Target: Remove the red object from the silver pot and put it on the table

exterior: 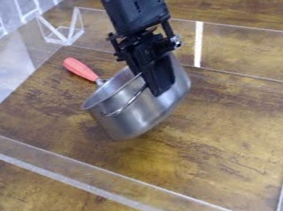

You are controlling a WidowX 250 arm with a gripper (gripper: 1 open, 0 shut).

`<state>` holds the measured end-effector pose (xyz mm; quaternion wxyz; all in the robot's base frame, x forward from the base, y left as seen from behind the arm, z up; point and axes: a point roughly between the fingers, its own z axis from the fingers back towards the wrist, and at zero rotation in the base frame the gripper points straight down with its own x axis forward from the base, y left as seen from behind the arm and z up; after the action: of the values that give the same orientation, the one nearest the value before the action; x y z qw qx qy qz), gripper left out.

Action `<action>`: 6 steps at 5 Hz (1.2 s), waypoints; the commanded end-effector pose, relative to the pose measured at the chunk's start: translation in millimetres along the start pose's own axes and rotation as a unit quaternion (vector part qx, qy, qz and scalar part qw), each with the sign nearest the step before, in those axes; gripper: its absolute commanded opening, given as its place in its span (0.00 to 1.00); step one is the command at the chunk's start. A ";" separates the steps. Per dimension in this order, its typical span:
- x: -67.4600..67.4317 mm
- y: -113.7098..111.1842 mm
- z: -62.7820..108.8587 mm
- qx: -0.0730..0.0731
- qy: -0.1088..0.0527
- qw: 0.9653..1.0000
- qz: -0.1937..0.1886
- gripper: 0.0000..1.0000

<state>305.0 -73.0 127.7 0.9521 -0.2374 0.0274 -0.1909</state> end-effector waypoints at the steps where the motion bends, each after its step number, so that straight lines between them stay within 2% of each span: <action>1: -2.2 -1.4 21.8 0.005 -0.036 0.999 -0.006 0.00; 3: 6.0 -13.7 -4.3 -0.009 -0.003 0.998 -0.060 0.00; 4: 12.6 -15.7 -26.8 -0.012 0.027 0.995 -0.100 0.00; 5: 20.6 -13.1 -45.9 -0.016 0.055 0.990 -0.133 0.00; 6: 19.7 -8.1 -52.9 -0.022 0.064 0.988 -0.136 0.00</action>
<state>314.8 -110.4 87.2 0.9153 -0.2445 0.0643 -0.3136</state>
